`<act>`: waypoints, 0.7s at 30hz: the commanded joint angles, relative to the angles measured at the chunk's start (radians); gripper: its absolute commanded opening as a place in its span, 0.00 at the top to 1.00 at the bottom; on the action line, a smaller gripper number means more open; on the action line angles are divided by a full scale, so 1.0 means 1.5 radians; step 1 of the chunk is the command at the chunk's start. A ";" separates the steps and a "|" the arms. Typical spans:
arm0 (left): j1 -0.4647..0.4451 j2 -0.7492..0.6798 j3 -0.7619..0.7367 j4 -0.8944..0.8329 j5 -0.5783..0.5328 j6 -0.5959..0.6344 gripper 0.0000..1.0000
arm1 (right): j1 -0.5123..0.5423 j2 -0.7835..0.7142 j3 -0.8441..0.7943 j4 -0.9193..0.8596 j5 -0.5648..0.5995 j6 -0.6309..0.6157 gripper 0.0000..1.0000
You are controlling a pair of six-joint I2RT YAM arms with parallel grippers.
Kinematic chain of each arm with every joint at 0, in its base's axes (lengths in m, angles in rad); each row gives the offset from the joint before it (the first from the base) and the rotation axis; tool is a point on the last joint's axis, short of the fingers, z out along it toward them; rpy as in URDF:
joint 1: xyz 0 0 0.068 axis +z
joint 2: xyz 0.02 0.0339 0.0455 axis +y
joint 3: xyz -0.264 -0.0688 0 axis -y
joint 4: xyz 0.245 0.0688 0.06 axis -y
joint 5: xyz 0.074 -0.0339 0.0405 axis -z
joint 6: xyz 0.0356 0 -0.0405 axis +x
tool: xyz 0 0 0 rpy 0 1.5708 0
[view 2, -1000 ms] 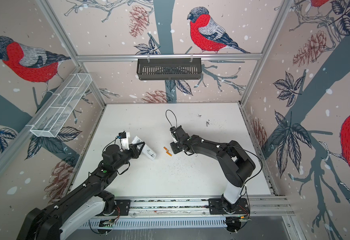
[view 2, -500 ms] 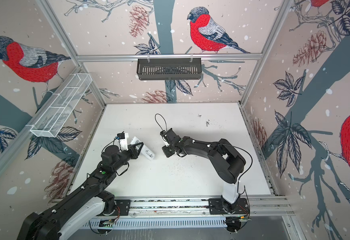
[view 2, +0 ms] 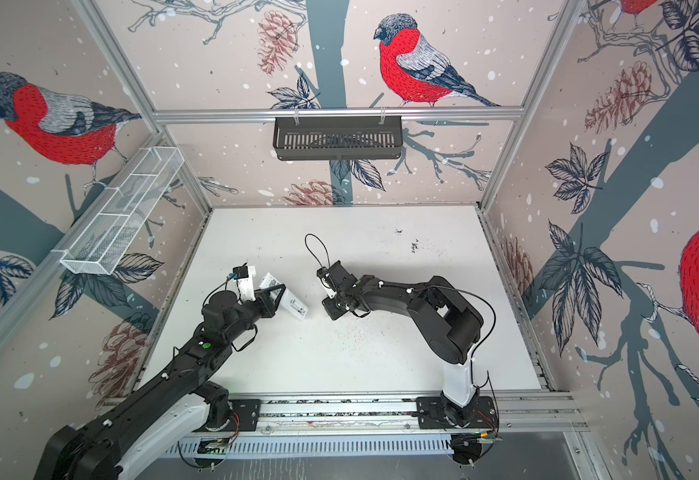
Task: Load the batteries into the remote control
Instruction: 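Move the right gripper over the two orange batteries and lower it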
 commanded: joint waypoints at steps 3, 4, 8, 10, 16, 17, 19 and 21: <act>0.004 -0.004 0.003 0.006 -0.004 -0.003 1.00 | 0.001 0.008 0.008 0.005 -0.013 -0.012 0.54; 0.004 -0.005 0.003 0.005 -0.003 -0.002 1.00 | 0.001 0.009 0.008 0.005 -0.016 -0.014 0.54; 0.004 -0.006 0.003 0.005 -0.004 -0.003 1.00 | 0.003 0.009 0.009 0.005 -0.036 -0.025 0.54; 0.005 -0.008 0.003 0.004 -0.005 -0.004 1.00 | 0.005 0.009 0.008 0.003 -0.042 -0.031 0.55; 0.006 -0.005 0.003 0.009 -0.004 -0.003 1.00 | 0.014 0.006 -0.003 -0.003 -0.051 -0.044 0.56; 0.006 -0.004 0.003 0.010 -0.004 -0.003 1.00 | 0.014 0.006 -0.006 -0.002 -0.049 -0.045 0.56; 0.006 -0.002 0.003 0.012 -0.003 -0.004 1.00 | 0.014 0.005 -0.010 -0.006 -0.042 -0.047 0.56; 0.008 0.000 0.002 0.015 -0.002 -0.004 1.00 | 0.015 0.004 -0.011 -0.013 -0.038 -0.052 0.57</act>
